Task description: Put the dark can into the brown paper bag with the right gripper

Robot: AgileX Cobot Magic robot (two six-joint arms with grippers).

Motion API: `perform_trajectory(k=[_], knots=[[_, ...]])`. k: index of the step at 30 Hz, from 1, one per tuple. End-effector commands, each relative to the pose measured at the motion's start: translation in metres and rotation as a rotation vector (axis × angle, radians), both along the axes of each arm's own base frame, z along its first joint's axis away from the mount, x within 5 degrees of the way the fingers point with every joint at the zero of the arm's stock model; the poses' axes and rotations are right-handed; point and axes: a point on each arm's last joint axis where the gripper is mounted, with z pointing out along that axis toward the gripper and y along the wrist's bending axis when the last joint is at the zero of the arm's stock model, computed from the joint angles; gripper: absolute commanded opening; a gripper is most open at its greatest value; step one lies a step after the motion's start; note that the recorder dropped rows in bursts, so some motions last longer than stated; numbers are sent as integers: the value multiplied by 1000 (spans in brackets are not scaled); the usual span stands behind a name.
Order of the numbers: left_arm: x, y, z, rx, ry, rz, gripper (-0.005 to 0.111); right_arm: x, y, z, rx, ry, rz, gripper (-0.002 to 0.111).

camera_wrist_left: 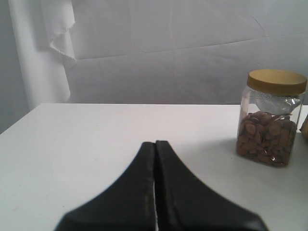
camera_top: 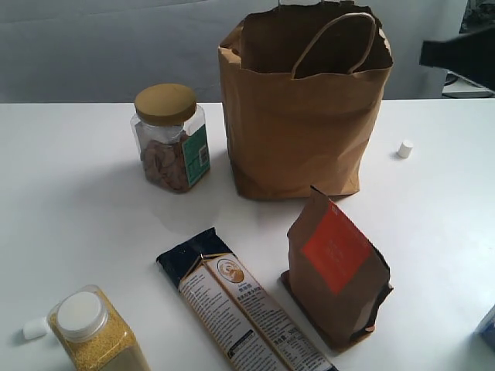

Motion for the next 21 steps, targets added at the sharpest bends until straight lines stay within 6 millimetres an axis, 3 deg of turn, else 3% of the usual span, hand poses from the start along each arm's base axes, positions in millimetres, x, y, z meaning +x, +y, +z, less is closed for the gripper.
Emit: perform_trajectory(k=[1, 11, 21], knots=[[0, 0, -1, -1, -3, -6, 0, -15, -25, -27, 11, -80, -34, 0], [0, 0, -1, -1, -3, -6, 0, -68, -61, -81, 90, -207, -157, 0], [0, 0, -1, -1, -3, -6, 0, -119, -84, -100, 155, -321, -209, 0]])
